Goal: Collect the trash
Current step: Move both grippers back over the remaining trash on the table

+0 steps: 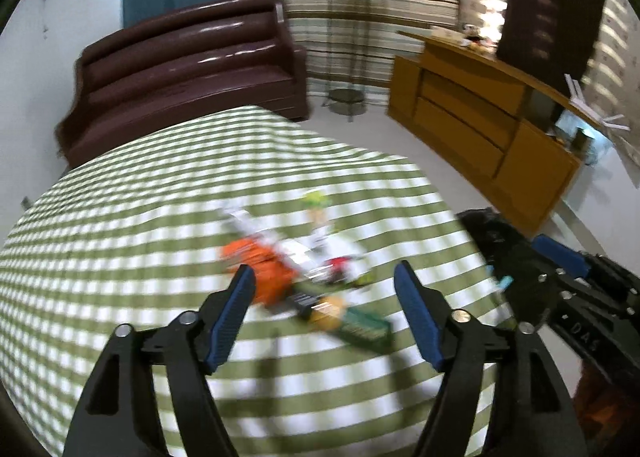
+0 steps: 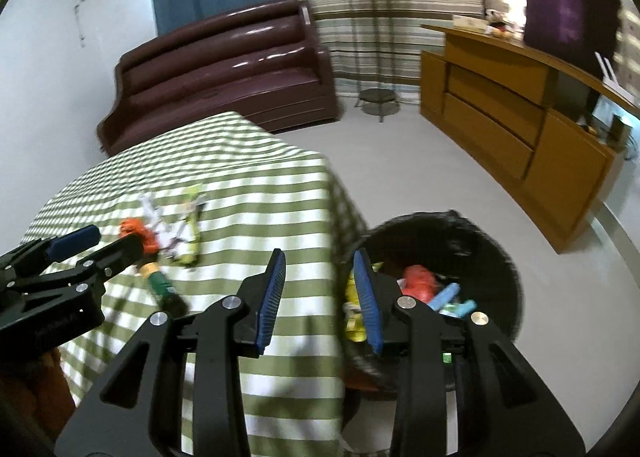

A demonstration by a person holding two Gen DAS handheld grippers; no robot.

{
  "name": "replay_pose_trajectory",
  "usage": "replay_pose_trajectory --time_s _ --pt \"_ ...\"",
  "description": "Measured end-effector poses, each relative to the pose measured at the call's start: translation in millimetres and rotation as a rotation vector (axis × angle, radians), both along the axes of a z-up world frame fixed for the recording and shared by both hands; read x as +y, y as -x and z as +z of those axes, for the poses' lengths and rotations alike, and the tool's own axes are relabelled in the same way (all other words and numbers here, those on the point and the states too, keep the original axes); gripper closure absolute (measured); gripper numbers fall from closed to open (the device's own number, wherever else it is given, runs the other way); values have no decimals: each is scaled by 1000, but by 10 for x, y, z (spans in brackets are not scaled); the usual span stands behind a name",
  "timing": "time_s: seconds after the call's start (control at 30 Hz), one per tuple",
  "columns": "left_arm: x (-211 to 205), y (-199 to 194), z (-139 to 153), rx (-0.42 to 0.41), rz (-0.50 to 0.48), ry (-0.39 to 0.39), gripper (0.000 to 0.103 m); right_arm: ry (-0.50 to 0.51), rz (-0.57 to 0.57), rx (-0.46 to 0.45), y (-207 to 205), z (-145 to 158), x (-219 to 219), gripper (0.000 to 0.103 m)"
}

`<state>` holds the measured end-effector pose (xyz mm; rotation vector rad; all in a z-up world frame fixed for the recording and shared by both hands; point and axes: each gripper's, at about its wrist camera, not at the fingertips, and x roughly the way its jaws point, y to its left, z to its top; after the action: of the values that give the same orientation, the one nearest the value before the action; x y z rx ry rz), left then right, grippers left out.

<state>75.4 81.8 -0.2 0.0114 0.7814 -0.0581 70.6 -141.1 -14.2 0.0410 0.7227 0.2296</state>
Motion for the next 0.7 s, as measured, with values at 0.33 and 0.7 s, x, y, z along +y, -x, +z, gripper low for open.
replay_pose_trajectory --time_s 0.33,0.7 --pt "846 305 -110 25 150 -13 32 21 114 19 90 -22 620 68" --pt "1428 493 -179 55 264 2 32 55 207 50 116 -87 1159 68"
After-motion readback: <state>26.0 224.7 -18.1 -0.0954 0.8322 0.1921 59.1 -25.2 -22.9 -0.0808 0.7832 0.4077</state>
